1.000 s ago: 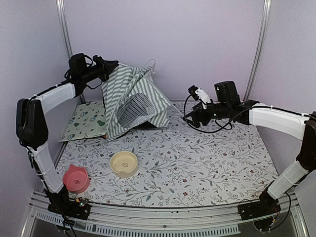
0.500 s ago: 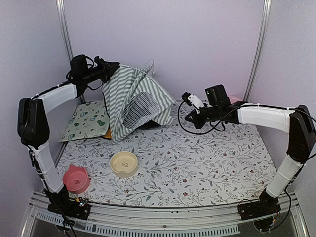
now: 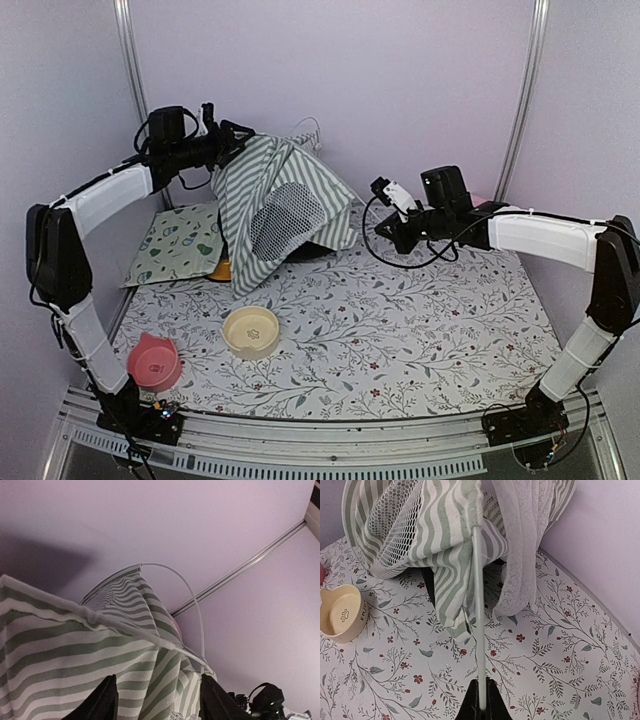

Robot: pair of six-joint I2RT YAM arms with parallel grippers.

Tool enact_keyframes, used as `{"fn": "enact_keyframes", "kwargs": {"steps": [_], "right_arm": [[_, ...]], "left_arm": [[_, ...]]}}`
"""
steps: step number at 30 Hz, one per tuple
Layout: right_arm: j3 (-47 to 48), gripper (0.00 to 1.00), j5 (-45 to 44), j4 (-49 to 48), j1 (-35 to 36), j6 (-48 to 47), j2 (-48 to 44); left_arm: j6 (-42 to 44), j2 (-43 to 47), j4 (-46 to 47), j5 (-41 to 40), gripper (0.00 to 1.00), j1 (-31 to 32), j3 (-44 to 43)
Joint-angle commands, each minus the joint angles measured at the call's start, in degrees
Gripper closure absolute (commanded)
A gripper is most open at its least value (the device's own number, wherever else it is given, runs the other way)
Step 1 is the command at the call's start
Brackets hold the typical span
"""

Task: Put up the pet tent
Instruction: Adjust the tent at the center of the board.

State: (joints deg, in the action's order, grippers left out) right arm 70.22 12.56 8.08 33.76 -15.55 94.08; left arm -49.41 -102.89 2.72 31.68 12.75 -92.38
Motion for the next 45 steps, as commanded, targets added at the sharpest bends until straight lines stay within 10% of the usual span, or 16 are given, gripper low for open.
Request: {"fn": "enact_keyframes", "kwargs": {"steps": [1, 21, 30, 45], "right_arm": [[2.4, 1.0, 0.0, -1.2, 0.5, -0.3, -2.2], [6.3, 1.0, 0.3, 2.4, 1.4, -2.8, -1.6], [13.7, 1.0, 1.3, 5.7, 1.4, -4.8, 2.3], [38.4, 1.0, 3.7, 12.2, 3.4, -8.0, 17.0]], "left_arm": [[20.8, 5.8, -8.6, -7.7, 0.43, 5.5, -0.4], [49.6, -3.8, -27.0, -37.1, 0.7, 18.4, -18.3], [52.7, -5.8, -32.8, -23.1, 0.99, 19.3, -23.0], [52.5, -7.7, -34.5, -6.9, 1.0, 22.7, -24.5]]}}
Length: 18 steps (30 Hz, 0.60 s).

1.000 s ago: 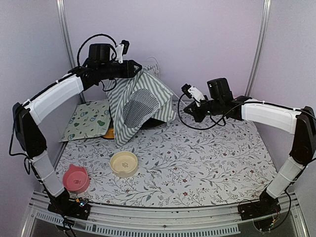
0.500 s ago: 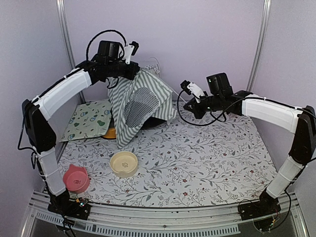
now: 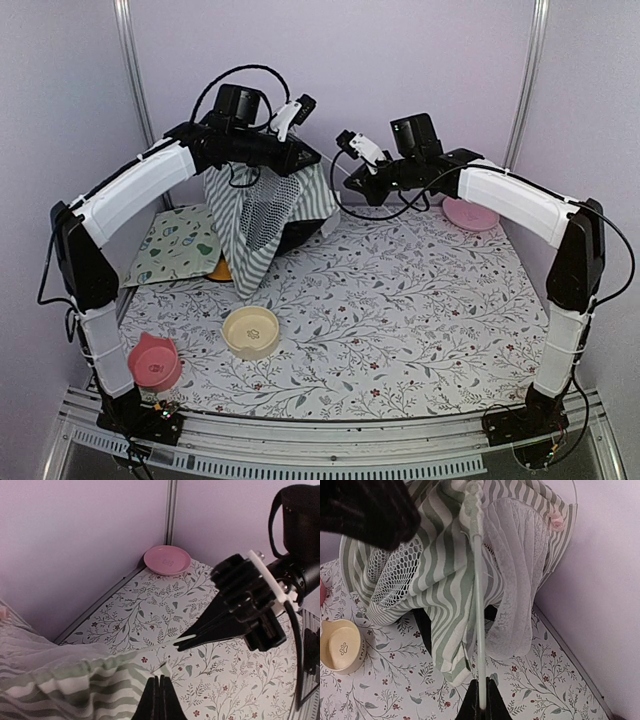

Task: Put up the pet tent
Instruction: Adjust the tent at the center of the board.

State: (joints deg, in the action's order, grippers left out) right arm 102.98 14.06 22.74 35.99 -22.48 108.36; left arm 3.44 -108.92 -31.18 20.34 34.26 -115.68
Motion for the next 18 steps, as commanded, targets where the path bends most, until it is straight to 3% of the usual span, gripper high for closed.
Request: {"fn": "enact_keyframes", "kwargs": {"steps": [1, 6, 8, 15, 18], "right_arm": [[6.5, 1.0, 2.0, -2.6, 1.2, -1.0, 3.5], [6.3, 1.0, 1.2, -2.4, 1.1, -0.7, 3.8], [4.7, 1.0, 1.0, -2.7, 1.0, -0.6, 2.6], [1.5, 1.0, 0.8, -2.8, 0.6, 0.3, -0.6], [1.6, 1.0, 1.3, -2.2, 0.6, 0.4, -1.2]], "left_arm": [[-0.9, -1.6, 0.1, 3.6, 1.0, 1.3, -0.8], [-6.1, 1.8, 3.8, -7.9, 0.99, 0.7, 0.4], [-8.2, 4.0, 4.0, -11.3, 0.87, 0.3, 0.3], [-12.3, 13.3, 1.5, -30.2, 0.66, -0.9, 6.4], [-14.6, 15.9, 0.9, -29.0, 0.58, -5.5, 12.9]]}}
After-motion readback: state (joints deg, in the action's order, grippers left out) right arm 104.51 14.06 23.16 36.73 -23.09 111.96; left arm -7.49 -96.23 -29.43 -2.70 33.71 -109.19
